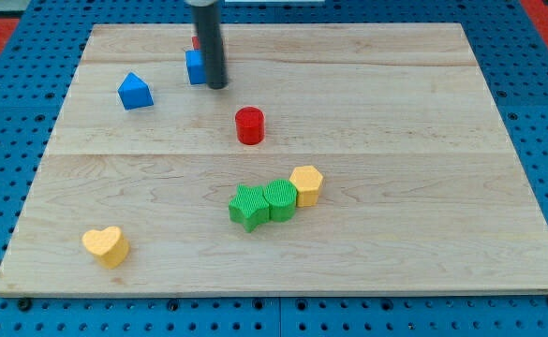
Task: Move the blue cube bottom left side of the red star
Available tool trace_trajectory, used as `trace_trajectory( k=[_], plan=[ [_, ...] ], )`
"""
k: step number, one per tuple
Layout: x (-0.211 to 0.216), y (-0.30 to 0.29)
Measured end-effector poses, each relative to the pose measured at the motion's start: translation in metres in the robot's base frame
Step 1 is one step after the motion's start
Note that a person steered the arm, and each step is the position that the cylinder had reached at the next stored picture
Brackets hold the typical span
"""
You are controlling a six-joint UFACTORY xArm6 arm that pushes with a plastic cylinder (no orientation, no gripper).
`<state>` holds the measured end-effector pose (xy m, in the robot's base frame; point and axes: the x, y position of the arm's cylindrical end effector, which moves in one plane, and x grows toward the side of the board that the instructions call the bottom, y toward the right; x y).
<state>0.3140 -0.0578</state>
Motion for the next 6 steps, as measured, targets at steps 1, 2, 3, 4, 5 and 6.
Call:
trace_trajectory(
  k=[1,2,3,4,5,6],
  plan=[
    [-0.026,-0.005],
    [-0.026,-0.029],
    [-0.027,-0.037],
    [-0.027,-0.066],
    [-0.028,-0.063],
    [-0.030,0.021]
  ],
)
